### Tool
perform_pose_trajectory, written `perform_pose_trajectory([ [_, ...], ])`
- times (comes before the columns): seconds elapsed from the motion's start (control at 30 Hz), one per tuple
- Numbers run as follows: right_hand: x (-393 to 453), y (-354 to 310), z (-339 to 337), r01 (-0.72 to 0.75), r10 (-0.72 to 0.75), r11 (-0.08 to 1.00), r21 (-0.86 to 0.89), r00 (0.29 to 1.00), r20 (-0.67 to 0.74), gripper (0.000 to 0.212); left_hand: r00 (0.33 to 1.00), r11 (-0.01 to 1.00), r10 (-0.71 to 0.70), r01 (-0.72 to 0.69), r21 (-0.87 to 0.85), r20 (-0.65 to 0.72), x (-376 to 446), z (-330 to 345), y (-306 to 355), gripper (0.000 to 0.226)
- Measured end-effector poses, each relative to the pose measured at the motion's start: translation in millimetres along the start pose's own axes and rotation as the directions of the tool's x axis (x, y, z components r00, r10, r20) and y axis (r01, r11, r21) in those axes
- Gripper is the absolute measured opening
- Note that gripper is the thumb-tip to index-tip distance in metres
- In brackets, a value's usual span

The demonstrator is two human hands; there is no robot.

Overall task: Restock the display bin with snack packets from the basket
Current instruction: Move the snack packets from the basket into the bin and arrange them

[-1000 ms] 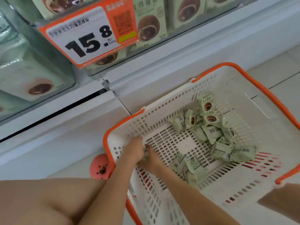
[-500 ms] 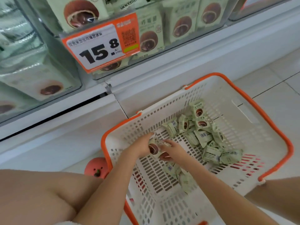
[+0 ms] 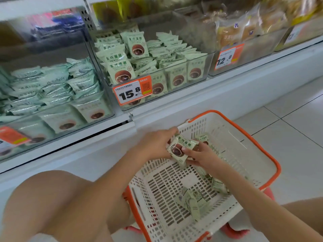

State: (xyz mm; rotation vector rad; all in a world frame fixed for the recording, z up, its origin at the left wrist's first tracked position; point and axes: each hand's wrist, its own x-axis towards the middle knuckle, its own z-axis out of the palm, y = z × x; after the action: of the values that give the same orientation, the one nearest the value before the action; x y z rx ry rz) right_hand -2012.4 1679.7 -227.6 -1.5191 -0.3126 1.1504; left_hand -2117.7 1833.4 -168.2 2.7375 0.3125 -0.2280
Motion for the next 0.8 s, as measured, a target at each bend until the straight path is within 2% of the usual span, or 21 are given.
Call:
perform_pose_trajectory([
  [0.07, -7, -29, 1, 0.076, -0.077, 0.997, 0.018, 0.996, 0.050, 0.036, 0.990, 0.972, 0.085, -0.057, 0.229, -0.111, -6, -33, 6, 0.062],
  [0.13, -14, -69, 1, 0.180, -0.179, 0.984, -0.005, 0.982, 0.053, 0.030, 0.936, 0.904, 0.216, -0.084, 0.418, -0.278, -11, -62, 2, 0.065],
  [0.17, -16, -92, 0, 0.240, -0.239, 0.971, -0.019, 0.970, 0.037, 0.025, 0.873, 0.872, 0.300, -0.086, 0.482, -0.386, -11, -74, -3, 0.063],
  [0.2, -16, -116, 0, 0.301, -0.301, 0.953, -0.033, 0.954, 0.009, 0.021, 0.774, 0.853, 0.370, -0.065, 0.518, -0.513, -13, -85, -10, 0.060],
  [0.23, -14, -142, 1, 0.358, -0.359, 0.932, -0.052, 0.933, -0.016, 0.021, 0.678, 0.855, 0.383, -0.004, 0.518, -0.627, -12, -93, -18, 0.060],
  [0.27, -9, -166, 3, 0.415, -0.420, 0.905, -0.089, 0.907, -0.035, 0.022, 0.625, 0.866, 0.343, 0.078, 0.493, -0.701, -10, -100, -26, 0.064],
  [0.3, -3, -189, 5, 0.471, -0.480, 0.871, -0.141, 0.876, -0.044, 0.023, 0.618, 0.872, 0.278, 0.159, 0.464, -0.735, -7, -105, -33, 0.071],
  [0.37, 17, -229, 13, 0.556, -0.586, 0.786, -0.270, 0.810, -0.040, 0.025, 0.658, 0.866, 0.185, 0.241, 0.437, -0.730, 2, -112, -41, 0.070],
  [0.47, 59, -270, 36, 0.579, -0.657, 0.680, -0.450, 0.754, -0.024, 0.032, 0.720, 0.835, 0.218, 0.211, 0.508, -0.658, 14, -117, -47, 0.048],
  [0.53, 86, -285, 54, 0.559, -0.675, 0.615, -0.557, 0.738, -0.004, 0.042, 0.700, 0.843, 0.257, 0.174, 0.509, -0.666, 21, -121, -50, 0.032],
  [0.6, 113, -293, 70, 0.524, -0.654, 0.593, -0.611, 0.756, 0.013, 0.048, 0.662, 0.867, 0.279, 0.138, 0.479, -0.695, 26, -125, -53, 0.023],
  [0.67, 135, -293, 79, 0.499, -0.620, 0.568, -0.654, 0.783, 0.059, 0.052, 0.639, 0.876, 0.300, 0.109, 0.469, -0.708, 30, -127, -54, 0.020],
  [0.73, 152, -287, 83, 0.488, -0.631, 0.487, -0.724, 0.770, 0.094, 0.048, 0.635, 0.883, 0.314, 0.077, 0.463, -0.705, 34, -125, -54, 0.018],
  [0.8, 163, -282, 82, 0.499, -0.657, 0.469, -0.728, 0.748, 0.090, 0.048, 0.639, 0.889, 0.315, 0.059, 0.453, -0.702, 35, -123, -55, 0.017],
])
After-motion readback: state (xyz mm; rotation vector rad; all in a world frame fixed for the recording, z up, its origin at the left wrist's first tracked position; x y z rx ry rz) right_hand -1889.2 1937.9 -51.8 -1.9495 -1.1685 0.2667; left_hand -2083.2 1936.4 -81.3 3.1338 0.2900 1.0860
